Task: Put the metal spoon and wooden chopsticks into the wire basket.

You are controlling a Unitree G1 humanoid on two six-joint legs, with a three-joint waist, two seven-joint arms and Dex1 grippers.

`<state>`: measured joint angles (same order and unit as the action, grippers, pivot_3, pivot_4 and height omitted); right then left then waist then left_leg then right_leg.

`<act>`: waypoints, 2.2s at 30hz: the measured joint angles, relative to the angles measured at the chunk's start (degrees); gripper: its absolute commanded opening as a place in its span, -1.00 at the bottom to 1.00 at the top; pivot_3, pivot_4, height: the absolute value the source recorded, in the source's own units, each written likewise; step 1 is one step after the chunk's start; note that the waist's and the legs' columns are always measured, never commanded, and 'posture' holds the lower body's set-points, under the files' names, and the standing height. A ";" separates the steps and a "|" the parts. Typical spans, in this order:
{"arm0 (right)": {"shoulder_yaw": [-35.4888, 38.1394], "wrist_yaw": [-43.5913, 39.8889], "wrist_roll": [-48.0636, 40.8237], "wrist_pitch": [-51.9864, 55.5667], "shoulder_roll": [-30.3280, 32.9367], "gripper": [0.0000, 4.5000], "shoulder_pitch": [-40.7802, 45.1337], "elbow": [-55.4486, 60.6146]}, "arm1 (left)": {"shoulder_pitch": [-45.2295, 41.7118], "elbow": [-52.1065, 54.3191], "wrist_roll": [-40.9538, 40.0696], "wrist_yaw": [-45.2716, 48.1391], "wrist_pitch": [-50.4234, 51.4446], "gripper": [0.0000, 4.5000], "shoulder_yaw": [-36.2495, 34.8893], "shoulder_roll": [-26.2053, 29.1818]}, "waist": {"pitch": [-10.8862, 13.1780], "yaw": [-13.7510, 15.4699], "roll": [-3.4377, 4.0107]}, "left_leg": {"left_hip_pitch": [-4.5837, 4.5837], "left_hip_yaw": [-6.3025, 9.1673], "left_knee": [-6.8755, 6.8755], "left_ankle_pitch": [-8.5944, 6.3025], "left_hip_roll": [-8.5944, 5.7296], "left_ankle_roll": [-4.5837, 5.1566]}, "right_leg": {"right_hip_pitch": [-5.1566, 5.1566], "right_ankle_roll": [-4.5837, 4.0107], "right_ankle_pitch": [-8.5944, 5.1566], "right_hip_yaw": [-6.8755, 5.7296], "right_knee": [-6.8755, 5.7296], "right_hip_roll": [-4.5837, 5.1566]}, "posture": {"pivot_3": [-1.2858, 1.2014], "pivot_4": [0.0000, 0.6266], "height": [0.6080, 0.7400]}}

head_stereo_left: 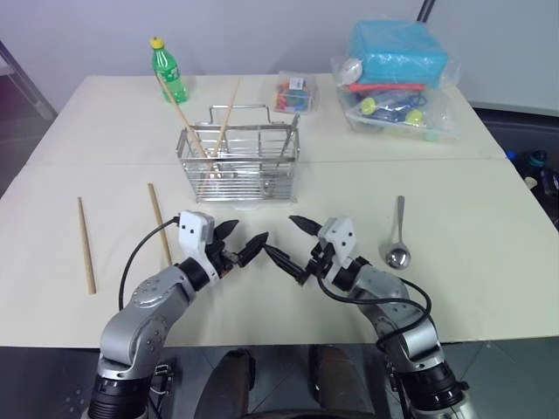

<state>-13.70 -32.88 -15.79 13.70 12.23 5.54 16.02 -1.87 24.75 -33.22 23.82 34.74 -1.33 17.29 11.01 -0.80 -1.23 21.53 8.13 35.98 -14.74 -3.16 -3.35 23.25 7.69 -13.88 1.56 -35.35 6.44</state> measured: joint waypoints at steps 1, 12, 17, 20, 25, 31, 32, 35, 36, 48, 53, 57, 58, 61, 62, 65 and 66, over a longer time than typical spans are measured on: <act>-0.03 0.03 0.01 0.00 0.00 1.00 0.00 0.00 | -0.01 0.00 -0.02 0.00 0.06 0.99 -0.02 0.00 | 0.00 0.00 0.00 | 0.00 0.00 0.00 0.00 0.00 0.00 | 0.00 0.00 0.00 0.00 0.00 0.00 | 0.03 -0.52 1.00; -0.27 0.17 0.16 -0.12 -0.07 1.00 0.21 0.00 | -0.26 0.00 -1.06 -0.31 0.87 0.99 -0.55 -0.01 | 0.00 0.00 0.00 | 0.00 0.00 0.00 0.00 0.00 0.00 | 0.00 0.01 0.00 0.00 0.00 0.00 | 0.03 -0.52 1.00; -0.28 0.03 0.44 -0.14 -0.07 1.00 0.39 -0.03 | -0.22 0.00 -1.08 -0.32 0.85 0.99 -0.62 -0.02 | 0.00 0.00 0.00 | 0.00 0.00 0.00 0.00 0.00 0.00 | 0.00 0.00 0.00 0.00 0.00 0.00 | 0.03 -0.52 1.00; -0.31 -0.08 0.49 -0.14 -0.07 1.00 0.44 -0.12 | -0.09 0.00 -1.10 -0.32 0.83 0.99 -0.65 -0.02 | 0.00 0.00 0.00 | 0.00 0.00 0.00 0.00 0.00 0.00 | 0.00 0.00 0.00 0.00 0.00 0.00 | 0.03 -0.52 1.00; -0.37 -0.13 0.49 -0.15 -0.08 1.00 0.44 -0.25 | 0.05 0.00 -1.10 -0.32 0.82 0.99 -0.65 0.01 | 0.00 0.00 0.00 | 0.00 0.00 0.00 0.00 0.00 0.00 | 0.00 0.00 0.00 0.00 0.00 0.00 | 0.03 -0.52 1.00; -0.43 -0.10 0.49 -0.14 -0.11 1.00 0.43 -0.25 | 0.59 0.39 -1.09 -0.08 0.82 0.99 -0.63 0.97 | 0.00 -0.02 0.00 | 0.00 0.00 0.00 0.00 0.00 0.00 | 0.00 0.00 0.00 0.00 0.00 0.00 | 0.03 -0.52 1.00; -0.44 -0.09 0.49 -0.14 -0.11 1.00 0.43 -0.25 | 0.80 0.47 -1.09 -0.03 0.82 0.99 -0.62 1.12 | 0.00 0.00 0.00 | 0.00 0.00 0.00 0.00 0.00 0.00 | 0.00 0.00 0.00 0.00 0.00 0.00 | 0.03 -0.52 1.00; -0.45 -0.07 0.49 -0.14 -0.13 1.00 0.43 -0.25 | 0.99 0.84 -1.09 0.85 0.82 0.99 -0.61 2.46 | 0.00 0.00 0.00 | 0.00 0.00 0.00 0.00 0.00 0.00 | 0.01 0.00 0.00 0.00 0.00 0.00 | 0.03 -0.52 1.00; -0.44 -0.07 0.48 -0.14 -0.13 1.00 0.43 -0.25 | 0.93 1.16 -1.15 1.25 0.87 0.99 -0.61 3.17 | 0.00 -0.01 0.00 | 0.00 0.00 0.00 0.00 0.00 0.00 | 0.01 -0.01 0.00 0.00 0.00 0.00 | 0.03 -0.52 1.00; -0.13 -0.15 0.11 -0.15 0.03 1.00 1.72 -0.61 | -6.44 2.19 -2.50 9.85 1.98 0.99 -1.92 12.07 | 0.00 -0.01 0.02 | 0.01 0.00 -0.02 0.00 0.00 0.00 | 0.01 0.01 0.01 0.00 0.01 -0.01 | 0.03 -0.52 1.00; -0.11 0.50 0.67 -0.15 0.14 1.00 1.56 -0.60 | -6.86 1.86 -3.38 11.12 2.19 0.99 -1.77 11.31 | 0.00 -0.12 0.02 | 0.00 0.00 -0.02 0.00 0.00 0.00 | 0.02 0.01 0.01 0.00 0.00 -0.01 | 0.03 -0.52 1.00; 0.39 0.32 1.14 0.75 3.05 1.00 1.56 -0.24 | -7.24 2.18 -4.80 14.91 2.61 0.99 -0.77 13.30 | 0.00 -0.04 0.02 | 0.02 0.00 -0.01 0.00 0.00 0.00 | 0.01 0.00 0.00 0.00 0.01 -0.01 | 0.03 -0.52 1.00; 1.23 0.34 1.12 1.38 4.14 1.00 1.62 -0.16 | -7.37 2.45 -4.87 16.37 2.57 0.99 -0.35 14.43 | 0.00 -0.01 0.02 | 0.01 -0.01 -0.01 0.00 0.00 0.00 | 0.01 -0.01 0.00 0.00 0.01 -0.01 | 0.03 -0.52 1.00; 4.31 0.68 0.62 4.32 6.59 1.00 2.09 1.74 | -7.41 2.52 -4.66 21.20 1.98 0.99 0.67 17.98 | 0.00 -0.05 0.03 | 0.02 -0.01 -0.02 0.00 0.00 0.00 | 0.03 -0.01 -0.01 0.00 0.01 -0.01 | 0.03 -0.52 1.00; 5.31 0.86 0.15 5.24 7.19 1.00 2.31 2.67 | -7.45 2.52 -4.53 22.54 1.74 0.99 1.00 18.82 | 0.00 -0.13 0.03 | 0.01 -0.01 -0.03 0.00 0.00 0.00 | 0.03 -0.02 -0.01 0.00 0.00 -0.01 | 0.03 -0.52 1.00; 8.39 1.25 -1.42 9.21 9.52 1.00 3.29 6.63 | -7.75 2.34 -3.59 27.04 -0.34 0.99 2.66 20.37 | 0.01 0.01 0.05 | 0.03 -0.01 -0.02 0.00 0.00 0.00 | 0.02 -0.02 -0.01 0.00 0.01 -0.01 | 0.03 -0.52 1.00; 9.07 1.48 -1.49 10.28 10.12 1.00 3.48 7.64 | -8.12 2.08 -3.46 28.00 -0.71 0.99 2.87 20.37 | 0.01 0.06 0.04 | 0.03 -0.01 -0.02 0.00 0.00 0.00 | 0.01 -0.02 -0.01 0.00 0.01 0.00 | 0.03 -0.52 1.00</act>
<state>-4.63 -31.40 -17.28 23.98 22.35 9.02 23.66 -9.99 26.83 -36.68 51.82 34.03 1.54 37.66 11.02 -0.74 -1.19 21.56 8.12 35.96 -14.74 -3.15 -3.35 23.26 7.67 -13.89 1.56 -35.34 6.43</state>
